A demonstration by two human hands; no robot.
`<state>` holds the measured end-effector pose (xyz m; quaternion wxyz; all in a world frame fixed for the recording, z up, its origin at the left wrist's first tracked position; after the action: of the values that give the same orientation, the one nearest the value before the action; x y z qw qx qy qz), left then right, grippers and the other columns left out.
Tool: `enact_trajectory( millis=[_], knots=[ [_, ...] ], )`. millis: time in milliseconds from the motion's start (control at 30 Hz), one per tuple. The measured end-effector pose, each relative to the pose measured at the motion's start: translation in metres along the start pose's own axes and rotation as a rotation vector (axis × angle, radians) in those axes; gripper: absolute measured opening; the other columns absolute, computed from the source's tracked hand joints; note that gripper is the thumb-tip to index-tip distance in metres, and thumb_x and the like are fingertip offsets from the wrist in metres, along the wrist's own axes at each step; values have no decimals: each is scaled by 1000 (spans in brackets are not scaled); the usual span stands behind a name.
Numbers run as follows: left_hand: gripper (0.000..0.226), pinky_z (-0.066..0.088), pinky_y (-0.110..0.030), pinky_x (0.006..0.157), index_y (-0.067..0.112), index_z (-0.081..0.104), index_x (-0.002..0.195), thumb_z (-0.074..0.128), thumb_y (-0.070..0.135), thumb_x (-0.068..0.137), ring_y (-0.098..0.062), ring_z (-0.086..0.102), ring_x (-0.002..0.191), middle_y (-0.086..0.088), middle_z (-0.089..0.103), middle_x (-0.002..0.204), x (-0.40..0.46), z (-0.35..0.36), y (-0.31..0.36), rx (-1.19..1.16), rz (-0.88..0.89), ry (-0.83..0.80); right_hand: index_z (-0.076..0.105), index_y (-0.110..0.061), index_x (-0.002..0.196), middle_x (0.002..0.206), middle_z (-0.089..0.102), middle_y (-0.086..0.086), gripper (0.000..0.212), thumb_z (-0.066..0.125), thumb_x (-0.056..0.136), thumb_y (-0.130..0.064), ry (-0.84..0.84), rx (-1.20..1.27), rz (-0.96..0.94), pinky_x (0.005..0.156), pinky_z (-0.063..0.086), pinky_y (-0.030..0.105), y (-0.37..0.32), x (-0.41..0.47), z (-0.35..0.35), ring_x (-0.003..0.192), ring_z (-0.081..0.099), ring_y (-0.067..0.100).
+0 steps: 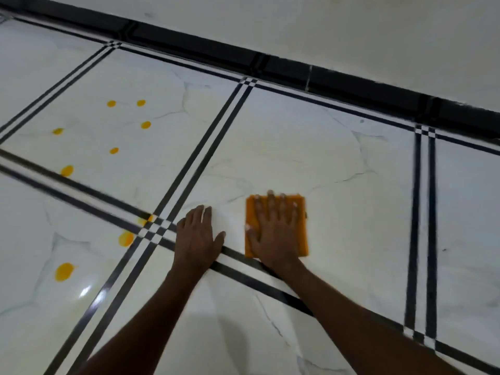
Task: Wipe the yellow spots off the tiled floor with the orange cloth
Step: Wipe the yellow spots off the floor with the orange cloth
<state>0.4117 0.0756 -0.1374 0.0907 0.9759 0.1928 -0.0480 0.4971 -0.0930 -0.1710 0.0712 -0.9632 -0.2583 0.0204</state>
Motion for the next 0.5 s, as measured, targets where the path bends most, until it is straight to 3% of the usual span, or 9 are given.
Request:
enact_trajectory(
  millis=[67, 133, 200, 267, 367, 433, 500],
  knots=[
    [62, 39, -52, 107, 3, 52, 139, 60, 41, 90, -39, 49, 130, -21, 53, 141, -18, -9, -25, -2, -57, 101, 28, -23, 161, 168, 26, 12, 73, 37, 95, -53, -18, 5, -74, 122, 13, 66, -9, 26, 4, 153, 24, 41],
    [60, 42, -51, 103, 4, 57, 133, 53, 43, 87, -39, 54, 124, -19, 58, 134, -39, -15, -53, 6, -102, 149, 35, -21, 158, 166, 31, 14, 71, 35, 94, -52, 17, -21, 54, 120, 18, 66, 11, 35, 3, 150, 31, 42],
    [66, 41, -50, 107, 7, 52, 138, 46, 49, 88, -35, 50, 128, -15, 54, 139, -66, -16, -88, 2, -158, 117, 28, -20, 161, 167, 27, 17, 73, 28, 96, -54, 41, 16, 241, 121, 15, 65, 8, 21, -4, 151, 25, 45],
    [74, 37, -48, 112, 10, 43, 146, 43, 55, 87, -32, 42, 137, -12, 45, 149, -87, -10, -107, -29, -222, 71, 20, -18, 163, 167, 22, 21, 74, 25, 98, -53, 54, 1, 267, 121, 10, 67, -30, -7, -6, 152, 20, 47],
    [88, 15, -43, 125, 8, 26, 156, 42, 62, 88, -31, 24, 149, -14, 26, 162, -118, -3, -115, -85, -313, 19, 13, -18, 164, 170, 13, 20, 76, 26, 99, -54, -43, -16, -125, 122, 6, 67, -124, -44, 11, 155, 13, 46],
    [96, -4, -34, 122, 7, 17, 158, 41, 66, 87, -28, 13, 153, -13, 15, 165, -130, -1, -113, -110, -341, 34, 13, -20, 164, 170, 15, 18, 76, 26, 99, -56, -55, -19, -340, 122, 8, 67, -162, -27, 19, 156, 13, 44],
    [102, -2, -35, 123, 6, 15, 158, 39, 71, 84, -27, 10, 154, -13, 11, 166, -137, 0, -123, -133, -391, 46, 18, -22, 163, 169, 22, 16, 74, 26, 99, -57, -49, -34, -398, 122, 12, 66, -186, 10, 26, 154, 20, 42]
  ],
)
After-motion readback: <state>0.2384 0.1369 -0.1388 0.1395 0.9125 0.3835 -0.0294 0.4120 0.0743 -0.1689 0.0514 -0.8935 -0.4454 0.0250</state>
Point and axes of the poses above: each hand's wrist, its own x-axis towards the middle knuckle, its own z-axis out of the palm, y = z × x, the point moved 5 cm from there along x, towards the middle knuckle
